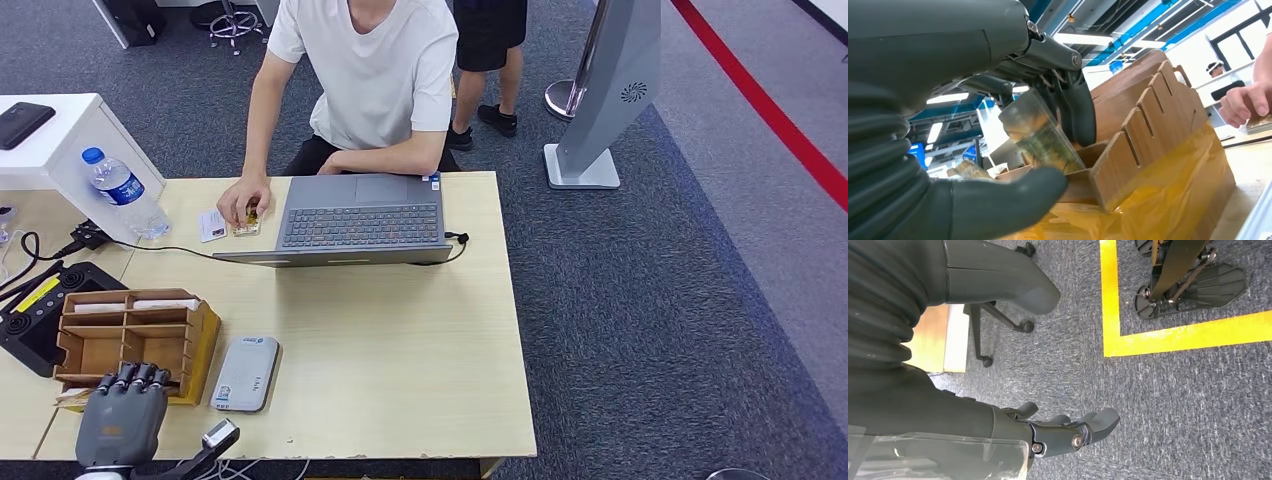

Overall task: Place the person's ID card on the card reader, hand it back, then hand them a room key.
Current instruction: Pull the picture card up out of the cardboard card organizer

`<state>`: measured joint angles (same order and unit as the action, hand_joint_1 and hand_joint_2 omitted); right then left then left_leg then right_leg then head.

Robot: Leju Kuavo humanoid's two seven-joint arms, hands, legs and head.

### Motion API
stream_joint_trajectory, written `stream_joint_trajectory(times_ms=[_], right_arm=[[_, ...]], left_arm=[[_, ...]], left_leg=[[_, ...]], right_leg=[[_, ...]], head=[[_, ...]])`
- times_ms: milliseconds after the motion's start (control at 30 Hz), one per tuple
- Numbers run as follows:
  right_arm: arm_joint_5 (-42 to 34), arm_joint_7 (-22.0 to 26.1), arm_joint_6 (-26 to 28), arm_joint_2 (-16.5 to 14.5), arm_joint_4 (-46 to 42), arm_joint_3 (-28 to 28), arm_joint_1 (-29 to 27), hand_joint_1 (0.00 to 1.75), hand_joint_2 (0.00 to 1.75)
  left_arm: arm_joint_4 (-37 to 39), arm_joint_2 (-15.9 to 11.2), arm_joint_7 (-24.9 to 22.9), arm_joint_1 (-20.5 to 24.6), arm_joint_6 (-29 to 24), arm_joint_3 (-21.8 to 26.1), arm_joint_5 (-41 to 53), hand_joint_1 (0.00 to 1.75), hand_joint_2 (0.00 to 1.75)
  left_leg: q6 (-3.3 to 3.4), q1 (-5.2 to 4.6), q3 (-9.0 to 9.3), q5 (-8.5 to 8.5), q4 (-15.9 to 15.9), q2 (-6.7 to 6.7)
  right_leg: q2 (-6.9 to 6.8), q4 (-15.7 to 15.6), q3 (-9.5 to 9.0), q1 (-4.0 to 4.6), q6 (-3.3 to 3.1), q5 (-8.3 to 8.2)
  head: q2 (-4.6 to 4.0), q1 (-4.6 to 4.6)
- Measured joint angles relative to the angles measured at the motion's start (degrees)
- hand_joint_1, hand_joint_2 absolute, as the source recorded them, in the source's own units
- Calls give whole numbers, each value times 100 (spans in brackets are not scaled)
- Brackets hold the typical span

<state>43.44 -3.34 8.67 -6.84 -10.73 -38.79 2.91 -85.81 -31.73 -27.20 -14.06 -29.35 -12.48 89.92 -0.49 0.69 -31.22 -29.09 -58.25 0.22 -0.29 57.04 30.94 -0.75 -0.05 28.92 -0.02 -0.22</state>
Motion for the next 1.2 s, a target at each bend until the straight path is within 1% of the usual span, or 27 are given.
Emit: stream_joint_trajectory(times_ms=[200,633,833,1200], right_arm=[[13,0,1,0,0,-4,0,0,175],[23,0,2,0,0,-15,-1,0,175],[41,0,1,0,0,-26,-1,0,175],[102,0,1,0,0,-39,0,0,175]], left_arm=[[0,127,68,-2,-7,145,0,175,175],[0,284,189,-23,-22,295,0,175,175],[0,357,387,-57,59,427,0,175,175],[-7,320,92,-49,42,433,0,175,175]], left_leg=[[0,1,2,0,0,1],[0,0,1,0,0,3],[0,0,2,0,0,2],[0,1,4,0,0,4]], right_leg=[[0,0,-1,0,0,0],[3,0,0,0,0,0],[2,0,-1,0,0,0],[4,0,0,1,0,0]], head=[[0,-2],[0,-3],[0,-1],[0,-1]])
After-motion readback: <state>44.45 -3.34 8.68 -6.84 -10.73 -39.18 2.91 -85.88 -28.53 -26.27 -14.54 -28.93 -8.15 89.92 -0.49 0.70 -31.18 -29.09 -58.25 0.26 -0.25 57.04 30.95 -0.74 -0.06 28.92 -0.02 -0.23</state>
